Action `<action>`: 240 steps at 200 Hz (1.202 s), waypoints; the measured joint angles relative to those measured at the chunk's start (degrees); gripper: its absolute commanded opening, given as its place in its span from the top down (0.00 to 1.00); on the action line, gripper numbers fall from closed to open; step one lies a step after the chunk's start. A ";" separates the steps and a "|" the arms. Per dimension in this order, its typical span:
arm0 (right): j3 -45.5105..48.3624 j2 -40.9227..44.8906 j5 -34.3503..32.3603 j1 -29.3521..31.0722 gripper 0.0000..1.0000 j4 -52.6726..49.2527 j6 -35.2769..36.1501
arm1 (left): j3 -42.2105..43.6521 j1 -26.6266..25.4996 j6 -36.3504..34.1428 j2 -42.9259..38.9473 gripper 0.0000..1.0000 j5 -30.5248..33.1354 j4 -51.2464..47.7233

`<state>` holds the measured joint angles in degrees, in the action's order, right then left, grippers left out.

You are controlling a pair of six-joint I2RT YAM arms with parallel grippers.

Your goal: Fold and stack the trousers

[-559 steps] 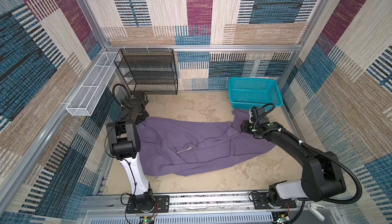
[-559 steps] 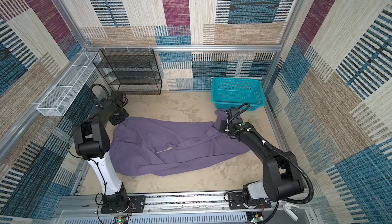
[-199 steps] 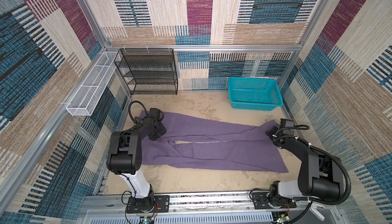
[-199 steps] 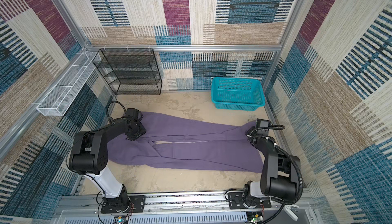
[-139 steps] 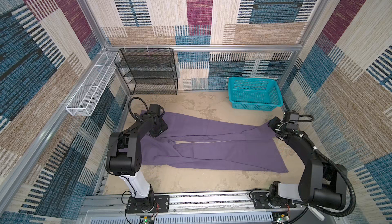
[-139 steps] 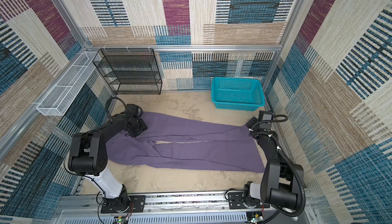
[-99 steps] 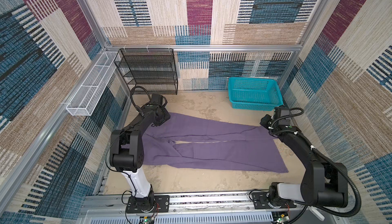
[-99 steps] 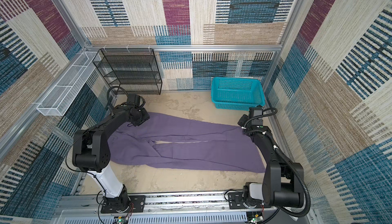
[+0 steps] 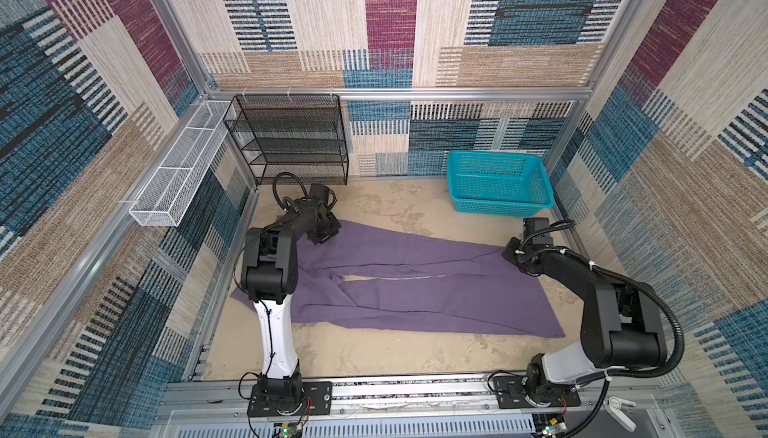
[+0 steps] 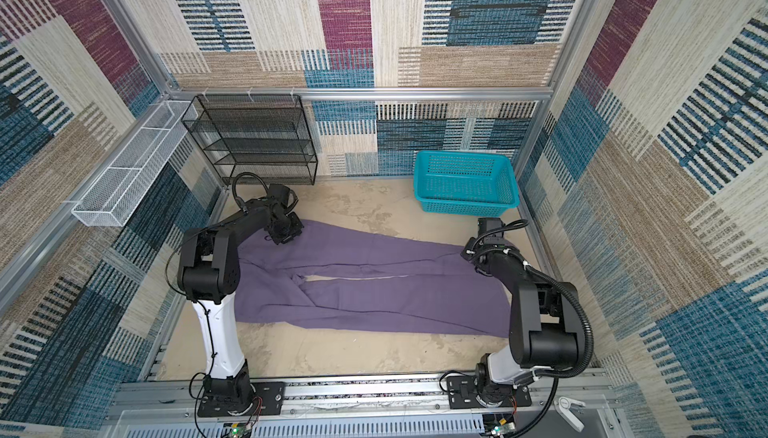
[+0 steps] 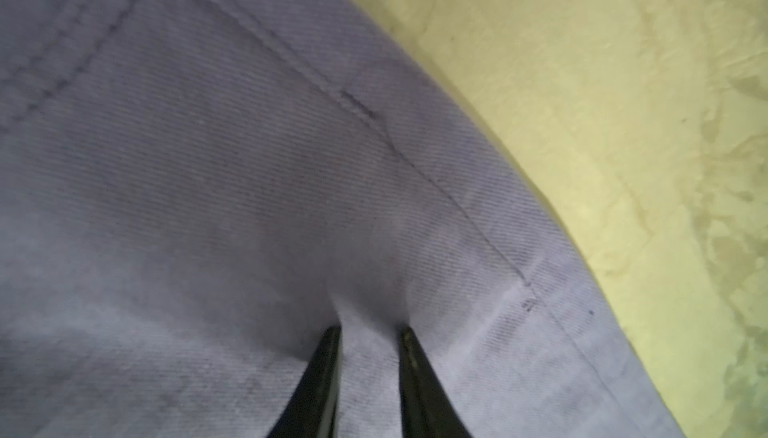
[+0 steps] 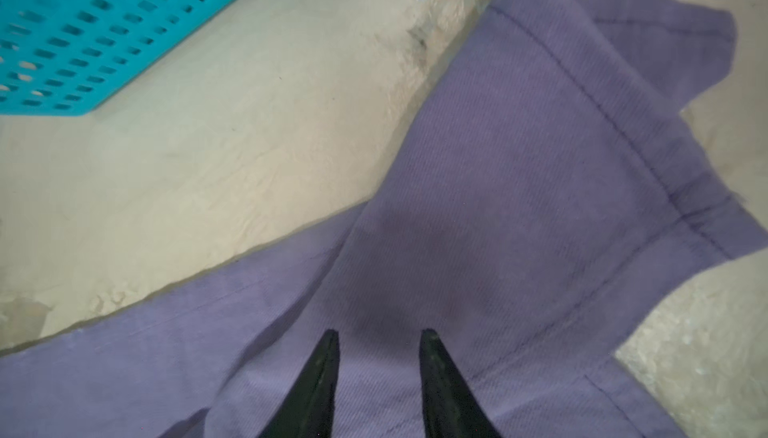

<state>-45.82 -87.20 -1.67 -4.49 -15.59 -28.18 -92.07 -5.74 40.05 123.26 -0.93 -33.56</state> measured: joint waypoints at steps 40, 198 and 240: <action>2.27 -0.70 0.70 -2.86 0.61 0.59 0.00 | -4.35 1.14 -0.24 3.58 0.74 -0.11 2.10; -3.43 2.86 6.01 -11.58 0.57 -1.33 1.44 | 2.12 9.68 -0.42 0.72 0.75 -2.05 10.14; -4.83 0.79 8.17 -10.97 0.44 -0.31 1.31 | 4.31 7.39 -0.33 -3.89 0.60 -2.43 3.58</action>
<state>-50.65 -86.41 6.50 -15.46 -15.90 -26.87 -87.77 1.65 39.72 119.37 -3.36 -29.98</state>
